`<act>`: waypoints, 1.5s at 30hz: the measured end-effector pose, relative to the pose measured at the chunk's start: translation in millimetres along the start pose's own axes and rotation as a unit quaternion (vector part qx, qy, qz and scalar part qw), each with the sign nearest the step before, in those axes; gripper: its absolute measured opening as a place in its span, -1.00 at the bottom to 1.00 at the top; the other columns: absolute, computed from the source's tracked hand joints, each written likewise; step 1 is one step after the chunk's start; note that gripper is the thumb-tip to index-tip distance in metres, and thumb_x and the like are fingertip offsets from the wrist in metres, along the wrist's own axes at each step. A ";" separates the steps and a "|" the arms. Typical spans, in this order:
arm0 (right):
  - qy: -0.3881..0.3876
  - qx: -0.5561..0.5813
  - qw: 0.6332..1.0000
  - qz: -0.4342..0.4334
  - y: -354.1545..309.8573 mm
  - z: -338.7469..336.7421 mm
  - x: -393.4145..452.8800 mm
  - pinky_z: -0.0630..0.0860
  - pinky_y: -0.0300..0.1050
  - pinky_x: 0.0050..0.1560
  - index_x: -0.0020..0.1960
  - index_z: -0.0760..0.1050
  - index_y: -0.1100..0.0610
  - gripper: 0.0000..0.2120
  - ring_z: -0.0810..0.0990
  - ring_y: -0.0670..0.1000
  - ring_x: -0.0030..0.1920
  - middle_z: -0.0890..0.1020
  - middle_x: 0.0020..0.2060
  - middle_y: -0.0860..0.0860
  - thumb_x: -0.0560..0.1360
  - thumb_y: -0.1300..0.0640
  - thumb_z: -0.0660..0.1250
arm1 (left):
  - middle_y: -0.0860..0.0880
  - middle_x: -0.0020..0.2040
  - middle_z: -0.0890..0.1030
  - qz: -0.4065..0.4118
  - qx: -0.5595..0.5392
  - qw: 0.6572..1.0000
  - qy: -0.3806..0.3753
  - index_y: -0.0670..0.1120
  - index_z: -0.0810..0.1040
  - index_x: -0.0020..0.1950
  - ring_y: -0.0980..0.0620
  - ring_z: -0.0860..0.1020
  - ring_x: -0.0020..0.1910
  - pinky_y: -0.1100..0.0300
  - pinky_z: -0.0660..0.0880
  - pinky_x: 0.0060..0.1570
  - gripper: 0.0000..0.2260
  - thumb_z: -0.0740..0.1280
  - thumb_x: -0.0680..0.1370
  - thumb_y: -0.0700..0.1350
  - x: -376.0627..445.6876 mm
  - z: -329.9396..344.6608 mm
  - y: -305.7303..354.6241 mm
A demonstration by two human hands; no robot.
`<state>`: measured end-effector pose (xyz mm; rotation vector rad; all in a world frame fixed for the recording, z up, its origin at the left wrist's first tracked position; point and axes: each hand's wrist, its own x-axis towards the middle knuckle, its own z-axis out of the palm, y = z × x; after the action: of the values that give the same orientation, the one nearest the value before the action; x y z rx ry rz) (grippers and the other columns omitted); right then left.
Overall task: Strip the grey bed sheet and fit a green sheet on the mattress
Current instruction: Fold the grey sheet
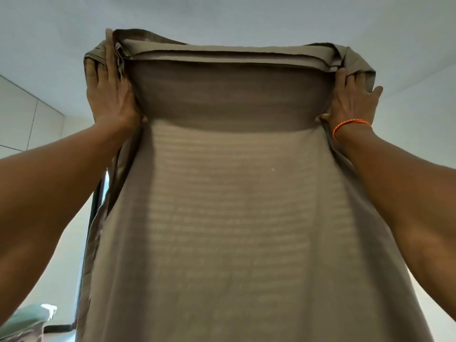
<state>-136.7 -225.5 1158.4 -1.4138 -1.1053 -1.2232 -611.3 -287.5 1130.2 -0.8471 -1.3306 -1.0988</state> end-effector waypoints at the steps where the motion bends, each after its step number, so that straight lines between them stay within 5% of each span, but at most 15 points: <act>1: -0.005 0.003 1.000 -0.002 -0.7 12.8 -6.1 0.37 0.40 0.23 0.54 0.08 0.18 0.18 0.38 0.21 0.40 0.47 0.34 0.24 0.19 -0.13 0.71 | -0.08 0.71 -0.27 0.001 0.004 1.000 -0.009 0.00 -0.28 0.71 -0.19 0.02 0.69 -0.13 -0.06 0.66 0.26 0.61 0.37 0.16 -8.1 7.1 2.3; 8: -0.030 0.024 0.999 -0.016 -3.6 100.9 -44.6 0.40 0.36 0.18 0.50 0.12 0.20 0.15 0.40 0.21 0.35 0.48 0.31 0.25 0.17 -0.15 0.72 | -0.10 0.70 -0.30 0.007 0.075 0.996 -0.055 -0.06 -0.20 0.71 -0.14 0.04 0.68 -0.11 -0.05 0.66 0.30 0.65 0.30 0.20 -57.9 52.1 22.4; 26: -0.162 0.067 0.982 -0.065 25.9 253.1 -203.7 0.44 0.32 0.12 0.41 0.19 0.19 0.05 0.49 0.23 0.25 0.53 0.22 0.23 0.19 -0.21 0.68 | -0.11 0.71 -0.23 0.032 0.065 0.967 -0.246 -0.03 -0.43 0.64 -0.16 -0.03 0.69 -0.07 -0.14 0.66 0.45 0.70 0.25 0.18 -218.1 132.4 66.3; 33: -0.248 0.109 0.958 -0.088 42.0 277.0 -278.6 0.34 0.35 0.23 0.33 0.26 0.08 -0.26 0.58 0.19 0.20 0.59 0.21 0.13 0.38 -0.22 0.55 | -0.15 0.72 -0.18 0.019 -0.003 0.944 -0.330 -0.05 -0.25 0.71 -0.19 -0.01 0.69 -0.13 -0.09 0.66 0.21 0.60 0.41 0.13 -302.4 146.2 59.2; 40: -0.396 0.219 0.891 -0.034 44.8 284.4 -338.4 0.28 0.37 0.34 0.58 0.11 -0.04 -0.32 0.55 0.23 0.33 0.56 0.36 0.10 0.58 -0.05 0.37 | -0.18 0.72 -0.09 0.019 -0.077 0.903 -0.421 -0.05 -0.04 0.72 -0.28 0.08 0.66 -0.18 0.05 0.63 -0.11 0.44 0.57 0.09 -377.7 156.7 33.4; 45: -0.440 0.350 0.824 0.074 42.7 287.3 -365.7 0.48 0.18 0.20 0.15 0.39 0.05 -0.81 0.56 0.23 0.13 0.59 0.08 0.08 0.63 0.00 0.32 | -0.14 0.72 0.02 -0.058 -0.162 0.839 -0.516 -0.01 0.01 0.72 -0.31 0.05 0.66 -0.23 0.11 0.61 -0.25 0.34 0.64 0.08 -409.4 158.0 19.9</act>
<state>-86.3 31.1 771.4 -1.4110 -1.7696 0.0881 -607.5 -80.3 742.8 -1.7860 -2.1170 -0.9786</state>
